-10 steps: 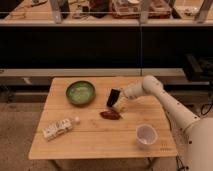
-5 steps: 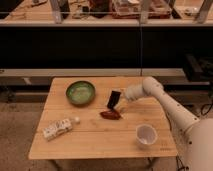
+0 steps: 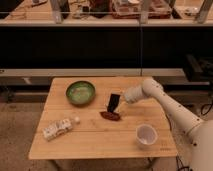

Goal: Place the eraser on the white sponge

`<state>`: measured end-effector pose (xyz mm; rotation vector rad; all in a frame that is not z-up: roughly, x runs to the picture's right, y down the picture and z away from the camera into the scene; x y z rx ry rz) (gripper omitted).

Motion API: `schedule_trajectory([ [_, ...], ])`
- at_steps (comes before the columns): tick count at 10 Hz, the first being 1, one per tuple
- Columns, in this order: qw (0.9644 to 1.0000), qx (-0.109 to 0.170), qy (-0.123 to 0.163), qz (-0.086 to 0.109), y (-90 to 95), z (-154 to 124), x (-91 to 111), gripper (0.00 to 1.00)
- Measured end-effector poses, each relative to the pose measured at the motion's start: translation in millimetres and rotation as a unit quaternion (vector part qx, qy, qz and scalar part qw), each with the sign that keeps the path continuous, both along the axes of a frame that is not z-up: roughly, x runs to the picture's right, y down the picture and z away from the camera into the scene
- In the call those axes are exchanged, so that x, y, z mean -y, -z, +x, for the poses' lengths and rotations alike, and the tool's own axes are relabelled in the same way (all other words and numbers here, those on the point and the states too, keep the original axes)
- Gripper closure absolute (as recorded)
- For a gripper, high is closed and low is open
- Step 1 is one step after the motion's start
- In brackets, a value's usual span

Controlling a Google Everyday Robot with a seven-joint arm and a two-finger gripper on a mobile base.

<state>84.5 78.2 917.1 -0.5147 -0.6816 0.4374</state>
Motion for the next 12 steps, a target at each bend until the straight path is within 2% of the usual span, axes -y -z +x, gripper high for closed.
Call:
schedule_trajectory([
  [7,1.0,-0.002,-0.002,-0.002,1.9,4.2,-0.8,0.48],
  [8,1.0,-0.003,-0.003,-0.003,1.4,5.0,-0.6,0.43],
  [10,1.0,-0.005,-0.004,-0.003,0.7,7.0,0.1,0.23],
  [12,1.0,-0.006,-0.002,-0.003,0.2,8.7,0.1,0.2],
])
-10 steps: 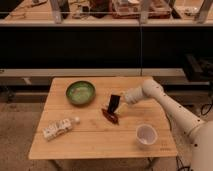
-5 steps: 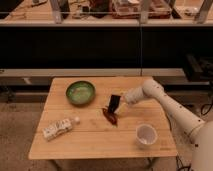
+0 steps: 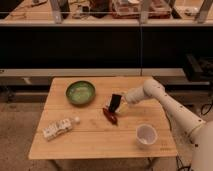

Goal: Place the eraser on the white sponge

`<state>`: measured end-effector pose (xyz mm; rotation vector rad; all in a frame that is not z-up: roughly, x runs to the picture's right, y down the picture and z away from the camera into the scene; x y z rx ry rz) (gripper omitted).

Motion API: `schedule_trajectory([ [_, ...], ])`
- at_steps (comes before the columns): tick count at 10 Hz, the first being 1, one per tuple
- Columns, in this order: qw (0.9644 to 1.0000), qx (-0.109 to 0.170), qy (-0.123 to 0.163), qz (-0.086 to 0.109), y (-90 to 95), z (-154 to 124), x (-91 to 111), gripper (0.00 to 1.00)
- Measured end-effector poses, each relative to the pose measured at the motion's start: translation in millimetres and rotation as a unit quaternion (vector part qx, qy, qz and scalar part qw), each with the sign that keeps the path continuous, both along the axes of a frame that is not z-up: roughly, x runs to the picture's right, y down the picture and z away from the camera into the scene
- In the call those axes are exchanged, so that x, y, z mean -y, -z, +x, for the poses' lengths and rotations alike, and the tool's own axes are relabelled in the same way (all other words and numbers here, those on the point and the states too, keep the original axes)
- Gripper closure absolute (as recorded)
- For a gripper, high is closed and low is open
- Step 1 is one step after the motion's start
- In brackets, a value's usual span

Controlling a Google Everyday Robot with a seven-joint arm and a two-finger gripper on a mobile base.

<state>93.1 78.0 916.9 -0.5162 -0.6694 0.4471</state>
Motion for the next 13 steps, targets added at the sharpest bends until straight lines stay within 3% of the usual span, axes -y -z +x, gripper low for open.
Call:
schedule_trajectory([
  [8,0.9996,0.012,0.017,-0.017,3.0,-5.9,-8.9,0.2],
  [11,0.9987,0.032,0.039,-0.002,22.5,-12.7,-3.5,0.2],
  [13,0.9983,0.029,0.051,0.005,31.8,-3.2,-0.9,0.2],
])
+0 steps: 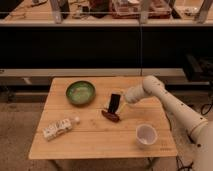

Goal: Place the eraser on the white sponge

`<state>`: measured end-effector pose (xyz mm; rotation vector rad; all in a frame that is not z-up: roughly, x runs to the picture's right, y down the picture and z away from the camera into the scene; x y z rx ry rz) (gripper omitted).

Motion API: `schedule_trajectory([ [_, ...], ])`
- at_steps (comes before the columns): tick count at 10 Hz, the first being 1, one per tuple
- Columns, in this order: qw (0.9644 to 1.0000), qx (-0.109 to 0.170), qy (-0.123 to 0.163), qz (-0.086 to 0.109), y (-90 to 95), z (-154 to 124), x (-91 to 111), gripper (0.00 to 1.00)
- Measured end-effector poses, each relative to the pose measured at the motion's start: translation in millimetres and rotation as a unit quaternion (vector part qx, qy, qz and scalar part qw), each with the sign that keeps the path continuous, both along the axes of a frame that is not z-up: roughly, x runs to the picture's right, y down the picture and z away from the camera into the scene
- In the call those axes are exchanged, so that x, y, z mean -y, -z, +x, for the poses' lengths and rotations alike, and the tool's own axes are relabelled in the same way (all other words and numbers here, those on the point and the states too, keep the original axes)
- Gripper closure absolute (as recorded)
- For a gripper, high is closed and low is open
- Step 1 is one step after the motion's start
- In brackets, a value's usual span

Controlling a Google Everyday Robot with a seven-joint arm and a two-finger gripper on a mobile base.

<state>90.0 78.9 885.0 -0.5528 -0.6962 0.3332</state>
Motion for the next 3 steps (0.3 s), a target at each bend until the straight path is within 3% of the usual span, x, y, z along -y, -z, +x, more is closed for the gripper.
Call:
schedule_trajectory([
  [3,1.0,0.001,0.001,-0.001,-0.9,-1.7,-1.0,0.2],
])
